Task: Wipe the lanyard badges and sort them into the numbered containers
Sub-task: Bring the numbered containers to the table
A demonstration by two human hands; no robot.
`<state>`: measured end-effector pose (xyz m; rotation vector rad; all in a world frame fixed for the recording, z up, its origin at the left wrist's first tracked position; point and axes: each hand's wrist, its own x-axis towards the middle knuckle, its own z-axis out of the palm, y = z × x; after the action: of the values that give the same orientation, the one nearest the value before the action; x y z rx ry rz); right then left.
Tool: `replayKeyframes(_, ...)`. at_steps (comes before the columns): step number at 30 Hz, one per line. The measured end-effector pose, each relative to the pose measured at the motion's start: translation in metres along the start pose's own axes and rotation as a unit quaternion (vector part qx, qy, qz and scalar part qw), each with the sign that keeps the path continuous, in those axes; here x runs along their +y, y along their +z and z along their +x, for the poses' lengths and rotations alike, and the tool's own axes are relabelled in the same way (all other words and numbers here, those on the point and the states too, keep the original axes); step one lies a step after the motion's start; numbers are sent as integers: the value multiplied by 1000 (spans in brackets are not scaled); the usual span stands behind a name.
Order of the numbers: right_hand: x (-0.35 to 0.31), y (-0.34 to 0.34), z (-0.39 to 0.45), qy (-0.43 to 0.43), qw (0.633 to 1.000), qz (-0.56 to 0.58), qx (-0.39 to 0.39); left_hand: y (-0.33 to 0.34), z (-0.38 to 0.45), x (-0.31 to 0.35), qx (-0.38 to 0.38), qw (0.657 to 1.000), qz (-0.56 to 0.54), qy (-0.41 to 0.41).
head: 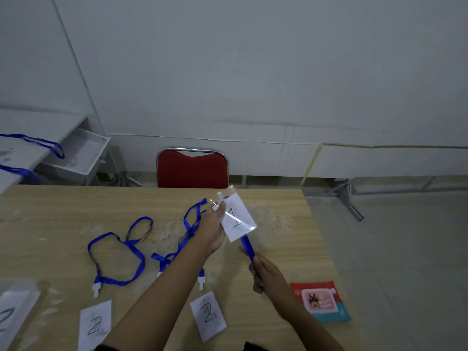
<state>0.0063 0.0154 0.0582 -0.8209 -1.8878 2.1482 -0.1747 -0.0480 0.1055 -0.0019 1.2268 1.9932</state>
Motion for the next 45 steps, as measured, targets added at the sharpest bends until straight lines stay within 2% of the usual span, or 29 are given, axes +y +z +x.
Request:
replayKeyframes(5,-2,-12,-5,41,996,69,-28,-3,3,-3,25,999,13,-42)
replayKeyframes(8,-6,-26,-3,91,988,120,-36,-3,1,-3,3,997,33,-68)
replayKeyframes(12,-7,-48,5,87,986,139,-1,-8,-1,-3,-30,990,112,-76)
replayKeyframes(16,-15,-63,18,65,997,47,20,-11,-6,-5,-80,975,195,-69)
replayKeyframes(22,-55,-65,33,3,994,-95,-52,-6,-18,-12,-172,950,233,-118)
replayKeyframes(28,-84,-64,44,-41,991,-100,-81,-3,-25,-11,-224,939,225,-130)
replayKeyframes(32,-87,-66,45,-49,989,-131,-55,-3,-27,-10,-231,941,211,-126)
replayKeyframes(37,-85,-62,40,-21,997,-45,-52,-1,-36,-16,-237,936,237,-105)
replayKeyframes(39,-82,-60,35,-12,998,-23,-57,-1,-39,-21,-211,937,271,-65)
replayKeyframes(43,-72,-54,19,9,987,148,-69,-1,-43,-33,-136,952,275,1)
replayKeyframes(45,-66,-50,10,0,982,172,-73,-2,-48,-36,-114,951,285,22)
